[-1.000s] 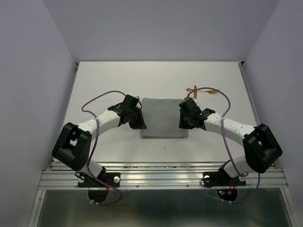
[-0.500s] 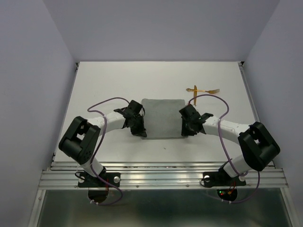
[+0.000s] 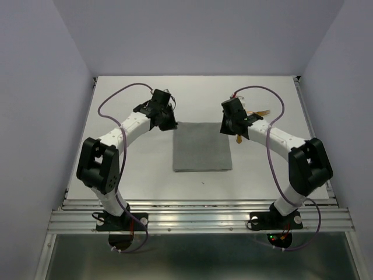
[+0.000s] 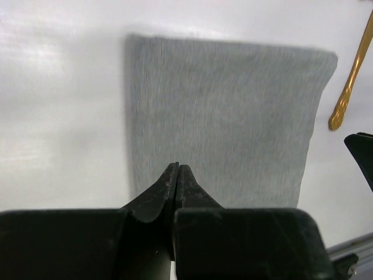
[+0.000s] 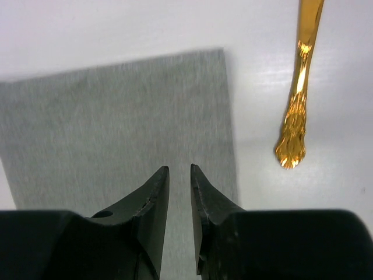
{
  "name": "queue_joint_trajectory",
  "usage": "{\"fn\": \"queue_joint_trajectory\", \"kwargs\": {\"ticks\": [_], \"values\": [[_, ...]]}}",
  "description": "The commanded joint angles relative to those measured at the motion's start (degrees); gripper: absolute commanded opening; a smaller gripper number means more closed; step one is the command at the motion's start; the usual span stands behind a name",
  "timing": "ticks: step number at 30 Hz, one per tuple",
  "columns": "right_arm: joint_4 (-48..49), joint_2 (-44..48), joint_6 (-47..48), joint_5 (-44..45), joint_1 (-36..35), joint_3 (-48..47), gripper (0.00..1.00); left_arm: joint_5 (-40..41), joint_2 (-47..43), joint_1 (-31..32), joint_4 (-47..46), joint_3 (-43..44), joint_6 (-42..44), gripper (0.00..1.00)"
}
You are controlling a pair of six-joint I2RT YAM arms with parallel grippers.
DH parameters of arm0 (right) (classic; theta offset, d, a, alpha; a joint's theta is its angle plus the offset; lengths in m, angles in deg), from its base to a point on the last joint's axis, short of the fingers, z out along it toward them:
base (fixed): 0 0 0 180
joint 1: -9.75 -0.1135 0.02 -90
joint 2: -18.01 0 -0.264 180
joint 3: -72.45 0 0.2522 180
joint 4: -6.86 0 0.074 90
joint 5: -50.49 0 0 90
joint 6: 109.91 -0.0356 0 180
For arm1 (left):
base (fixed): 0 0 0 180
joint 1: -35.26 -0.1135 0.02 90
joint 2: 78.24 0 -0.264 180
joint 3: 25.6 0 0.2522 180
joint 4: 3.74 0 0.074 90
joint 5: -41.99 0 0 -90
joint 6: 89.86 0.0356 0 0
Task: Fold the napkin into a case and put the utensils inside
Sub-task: Smooth out the square-folded napkin at the center of the board, then pick up the top corner of the square-folded napkin from the center of the board.
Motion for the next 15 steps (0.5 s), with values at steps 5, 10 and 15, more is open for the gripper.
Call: {"fn": "queue_joint_trajectory", "kwargs": {"ticks": [5, 10, 15], "values": [[3.03, -11.28, 4.3, -1.68, 5.3, -11.38, 0.27, 2.86, 11.88, -1.12, -0.2, 12.38, 3.09, 0.08], [3.12, -16.99, 5.62, -2.48, 5.3, -15.69, 0.27, 4.35, 17.06, -1.65, -0.03, 16.42, 3.53, 0.08], [3.03, -21.03, 5.97, -3.88, 5.83, -18.68, 0.26, 4.97, 20.15, -2.88, -0.64, 17.4, 3.79, 0.08]]}}
